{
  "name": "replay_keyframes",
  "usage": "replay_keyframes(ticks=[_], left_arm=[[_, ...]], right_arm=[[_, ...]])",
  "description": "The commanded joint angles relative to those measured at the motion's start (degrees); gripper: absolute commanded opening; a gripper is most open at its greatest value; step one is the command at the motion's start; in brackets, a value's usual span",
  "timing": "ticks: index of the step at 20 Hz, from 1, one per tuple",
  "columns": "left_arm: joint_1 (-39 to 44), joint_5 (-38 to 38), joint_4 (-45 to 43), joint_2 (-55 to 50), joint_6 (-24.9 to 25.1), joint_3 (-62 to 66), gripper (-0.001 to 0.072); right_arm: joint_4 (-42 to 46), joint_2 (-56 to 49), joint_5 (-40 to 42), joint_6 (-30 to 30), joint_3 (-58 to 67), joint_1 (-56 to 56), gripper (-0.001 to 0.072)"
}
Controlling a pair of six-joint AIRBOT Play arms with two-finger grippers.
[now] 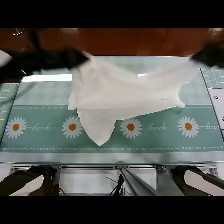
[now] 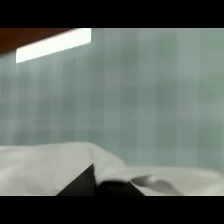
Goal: Fold the shirts.
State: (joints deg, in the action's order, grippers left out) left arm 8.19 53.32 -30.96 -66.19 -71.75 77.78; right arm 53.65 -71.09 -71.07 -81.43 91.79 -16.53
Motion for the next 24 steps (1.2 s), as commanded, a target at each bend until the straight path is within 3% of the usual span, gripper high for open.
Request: replay_keyframes(ticks=[1, 4, 6, 11, 15, 18, 24], left_arm=[[-4.2, 1.4, -10.2, 0.6, -9.5, 25.8, 0.0028], [-4.7, 6.0, -19.6, 2.0, -12.0, 42.9, 0.0028], [-4.7, 6.6, -25.0, 6.3, -13.2, 45.7, 0.0028], [-4.6, 8.8, -28.7, 18.5, -13.2, 41.3, 0.0028], [-4.6, 9.2, -28.7, 24.5, -13.2, 41.0, 0.0028], [-4.6, 14.6, -28.6, 25.5, -13.0, 40.9, 0.0029], [-4.6, 18.4, -28.6, 24.7, -14.1, 24.3, 0.0029]], right_arm=[[2.2, 1.0, -5.6, -3.7, 27.1, 0.7, 0.0022], [4.1, 9.6, -5.3, -3.8, 32.7, 0.6, 0.0022], [7.1, 16.5, -6.2, -3.8, 32.7, 0.6, 0.0022], [13.5, 28.7, -7.3, -4.0, 32.7, 0.7, 0.0022], [13.5, 32.1, -12.9, -4.6, 32.7, 0.7, 0.0022], [13.4, 33.3, -15.8, -5.1, 31.8, 0.7, 0.0022], [13.3, 37.0, -17.1, -4.8, 14.8, 0.6, 0.0022]])
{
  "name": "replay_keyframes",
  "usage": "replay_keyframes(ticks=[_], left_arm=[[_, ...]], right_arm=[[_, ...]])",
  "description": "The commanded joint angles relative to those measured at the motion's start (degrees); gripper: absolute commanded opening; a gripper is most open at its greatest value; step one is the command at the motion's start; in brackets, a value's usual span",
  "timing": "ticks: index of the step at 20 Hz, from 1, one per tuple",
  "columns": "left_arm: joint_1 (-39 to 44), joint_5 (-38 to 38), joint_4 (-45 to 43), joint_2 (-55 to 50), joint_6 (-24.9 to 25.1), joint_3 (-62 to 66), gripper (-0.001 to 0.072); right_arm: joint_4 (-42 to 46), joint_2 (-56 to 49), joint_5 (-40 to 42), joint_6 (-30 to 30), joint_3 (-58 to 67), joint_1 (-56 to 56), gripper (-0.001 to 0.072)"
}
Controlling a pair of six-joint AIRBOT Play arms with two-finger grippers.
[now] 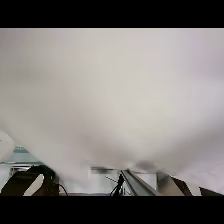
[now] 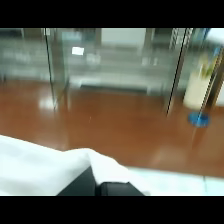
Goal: Fold the shirts.
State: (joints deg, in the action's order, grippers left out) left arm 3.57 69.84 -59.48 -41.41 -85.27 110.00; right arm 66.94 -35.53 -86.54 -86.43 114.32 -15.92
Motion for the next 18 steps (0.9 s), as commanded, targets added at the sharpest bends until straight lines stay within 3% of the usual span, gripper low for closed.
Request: replay_keyframes(ticks=[1, 4, 8, 12, 14, 18], left_arm=[[0.0, 1.8, 0.2, -0.7, -0.5, -12.8, 0.0029], [0.1, -0.7, 2.6, -4.5, -0.5, -29.2, 0.0029], [4.0, -15.0, 3.0, -13.7, -0.5, -42.6, 0.0029], [8.5, -29.2, 3.7, -26.3, -0.5, -40.6, 0.003], [9.0, -34.8, 5.8, -31.8, -0.5, -38.4, 0.0029], [8.2, -35.6, 6.7, -39.5, -1.9, -34.2, 0.0029]], right_arm=[[-0.2, 1.5, -1.6, 0.9, -12.3, 0.0, 0.0023], [-0.4, 1.0, 2.7, 3.0, -28.2, 0.0, 0.0022], [-0.4, -7.3, 14.3, 6.3, -46.4, 0.0, 0.0022], [-3.9, -25.4, 23.2, 7.6, -43.3, 0.0, 0.0022], [-8.9, -35.8, 23.2, 7.6, -36.5, 0.0, 0.0022], [-17.2, -51.4, 21.8, 6.4, -23.8, 0.0, 0.0022]])
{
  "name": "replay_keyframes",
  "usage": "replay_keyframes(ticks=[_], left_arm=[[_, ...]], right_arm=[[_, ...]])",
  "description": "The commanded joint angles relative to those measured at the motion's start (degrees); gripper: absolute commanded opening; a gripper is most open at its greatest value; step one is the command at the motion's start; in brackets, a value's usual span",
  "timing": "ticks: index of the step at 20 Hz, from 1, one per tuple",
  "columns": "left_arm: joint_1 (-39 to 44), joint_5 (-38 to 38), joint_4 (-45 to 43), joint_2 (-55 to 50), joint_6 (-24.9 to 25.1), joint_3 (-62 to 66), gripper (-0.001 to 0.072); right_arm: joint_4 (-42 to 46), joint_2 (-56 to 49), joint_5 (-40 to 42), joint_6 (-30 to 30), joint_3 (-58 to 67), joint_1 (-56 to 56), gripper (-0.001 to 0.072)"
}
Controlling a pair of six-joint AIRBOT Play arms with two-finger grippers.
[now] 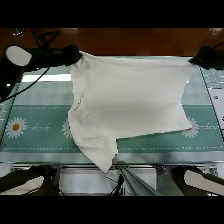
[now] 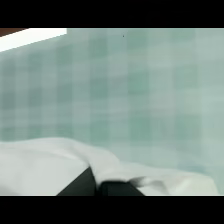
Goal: Fold the shirts.
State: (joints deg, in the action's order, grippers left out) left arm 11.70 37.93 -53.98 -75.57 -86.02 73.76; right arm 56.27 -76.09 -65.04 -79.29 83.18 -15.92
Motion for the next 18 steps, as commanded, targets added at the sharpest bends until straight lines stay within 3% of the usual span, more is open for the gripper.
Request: replay_keyframes(ticks=[1, 2, 3, 4, 5, 8, 11, 14, 18], left_arm=[[0.0, -3.4, 1.1, -5.9, -2.0, 2.1, 0.003], [0.0, -2.5, 1.1, -6.2, -1.9, 2.1, 0.0033], [0.0, -0.9, 1.0, -6.2, -1.7, 2.1, 0.0108], [-0.3, 1.3, 0.9, -6.1, -1.5, 2.1, 0.038], [-1.2, 4.9, 0.8, -6.1, -1.1, 2.1, 0.0691], [-8.5, 25.3, -3.5, -5.8, 1.7, 2.6, 0.0702], [-16.4, 41.7, -10.4, -4.3, 1.5, -1.8, 0.0702], [-21.9, 43.3, -11.7, 2.7, 0.2, -17.6, 0.0702], [-26.6, 37.6, -9.8, 14.9, -0.2, -39.9, 0.0701]], right_arm=[[-7.7, -13.1, 0.4, -1.7, 9.2, 0.0, 0.0022], [-8.1, -14.9, 0.4, -3.1, 10.4, 0.0, 0.0023], [-7.8, -15.9, 0.3, -4.0, 11.1, -0.1, 0.0032], [-7.8, -16.2, 0.1, -4.5, 11.1, -0.5, 0.0256], [-7.7, -16.2, -1.1, -4.1, 11.1, -1.2, 0.0641], [-5.5, -15.1, -11.4, -2.3, 11.1, -6.7, 0.0624], [4.8, -12.4, -22.3, -0.7, 7.8, -12.3, 0.0624], [3.4, -1.8, -12.3, -1.6, -12.9, -15.5, 0.0623], [-6.8, 12.5, -0.8, 5.1, -38.4, -15.3, 0.0623]])
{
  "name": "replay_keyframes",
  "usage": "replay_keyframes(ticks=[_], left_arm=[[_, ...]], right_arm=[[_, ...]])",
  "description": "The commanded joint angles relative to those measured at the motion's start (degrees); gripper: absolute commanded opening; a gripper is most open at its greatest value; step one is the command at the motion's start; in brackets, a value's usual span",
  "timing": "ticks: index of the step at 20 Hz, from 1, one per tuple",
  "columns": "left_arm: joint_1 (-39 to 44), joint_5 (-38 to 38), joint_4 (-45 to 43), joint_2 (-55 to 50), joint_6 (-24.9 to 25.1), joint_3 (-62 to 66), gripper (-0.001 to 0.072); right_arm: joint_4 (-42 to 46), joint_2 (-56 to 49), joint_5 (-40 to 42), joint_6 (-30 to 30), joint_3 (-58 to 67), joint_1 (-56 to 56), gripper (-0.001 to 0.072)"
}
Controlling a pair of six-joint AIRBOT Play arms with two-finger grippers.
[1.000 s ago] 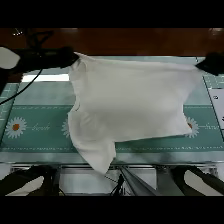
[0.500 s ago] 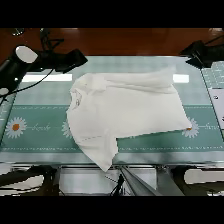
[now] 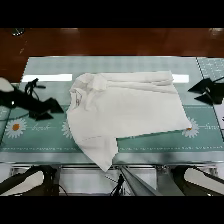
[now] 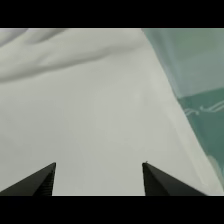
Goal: Fold the shirts.
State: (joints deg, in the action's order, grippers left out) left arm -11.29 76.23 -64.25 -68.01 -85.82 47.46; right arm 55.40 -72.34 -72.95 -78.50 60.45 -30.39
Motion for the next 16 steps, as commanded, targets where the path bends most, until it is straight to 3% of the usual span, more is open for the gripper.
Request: replay_keyframes(ticks=[1, 5, 9, 13, 16], left_arm=[[-4.1, -2.9, 2.3, 10.5, -0.4, -17.6, 0.0701], [-4.0, -9.7, 14.7, 19.7, 0.8, -28.7, 0.0701], [-4.0, -12.8, 28.0, 21.3, 8.9, -35.5, 0.0701], [0.0, -17.6, 30.1, 21.3, 10.4, -39.9, 0.0701], [8.7, -26.5, 31.9, 21.2, 10.4, -40.5, 0.0699]], right_arm=[[-8.1, 11.0, 7.4, 5.5, -18.8, -0.9, 0.0623], [-13.6, 16.2, 6.4, 8.1, -23.5, -0.9, 0.0623], [-15.3, 17.4, 5.2, 8.1, -23.5, -0.9, 0.0623], [-17.1, 17.4, 4.7, 8.1, -23.5, -0.9, 0.0623], [-20.1, 17.4, 5.0, 8.1, -23.5, -0.9, 0.0623]])
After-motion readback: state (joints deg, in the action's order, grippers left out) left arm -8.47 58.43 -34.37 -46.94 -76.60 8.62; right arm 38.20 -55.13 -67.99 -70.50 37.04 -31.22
